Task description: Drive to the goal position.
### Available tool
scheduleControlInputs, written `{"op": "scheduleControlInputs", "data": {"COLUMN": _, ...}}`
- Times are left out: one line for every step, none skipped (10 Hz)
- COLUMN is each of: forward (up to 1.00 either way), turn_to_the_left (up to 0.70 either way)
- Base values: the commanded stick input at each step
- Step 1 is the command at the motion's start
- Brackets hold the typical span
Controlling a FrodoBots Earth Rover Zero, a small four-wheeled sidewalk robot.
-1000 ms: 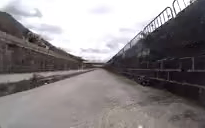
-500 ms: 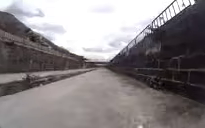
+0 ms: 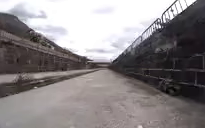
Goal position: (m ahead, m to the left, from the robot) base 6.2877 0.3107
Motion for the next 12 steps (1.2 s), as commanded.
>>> {"op": "scheduleControlInputs", "data": {"forward": 1.0, "turn_to_the_left": 0.0}}
{"op": "scheduleControlInputs", "data": {"forward": 1.0, "turn_to_the_left": 0.0}}
{"op": "scheduleControlInputs", "data": {"forward": 1.0, "turn_to_the_left": 0.0}}
{"op": "scheduleControlInputs", "data": {"forward": 1.0, "turn_to_the_left": 0.0}}
{"op": "scheduleControlInputs", "data": {"forward": 1.0, "turn_to_the_left": 0.0}}
{"op": "scheduleControlInputs", "data": {"forward": 1.0, "turn_to_the_left": 0.0}}
{"op": "scheduleControlInputs", "data": {"forward": 1.0, "turn_to_the_left": 0.0}}
{"op": "scheduleControlInputs", "data": {"forward": 1.0, "turn_to_the_left": 0.0}}
{"op": "scheduleControlInputs", "data": {"forward": 1.0, "turn_to_the_left": 0.0}}
{"op": "scheduleControlInputs", "data": {"forward": 1.0, "turn_to_the_left": 0.0}}
{"op": "scheduleControlInputs", "data": {"forward": 1.0, "turn_to_the_left": 0.0}}
{"op": "scheduleControlInputs", "data": {"forward": 1.0, "turn_to_the_left": 0.0}}
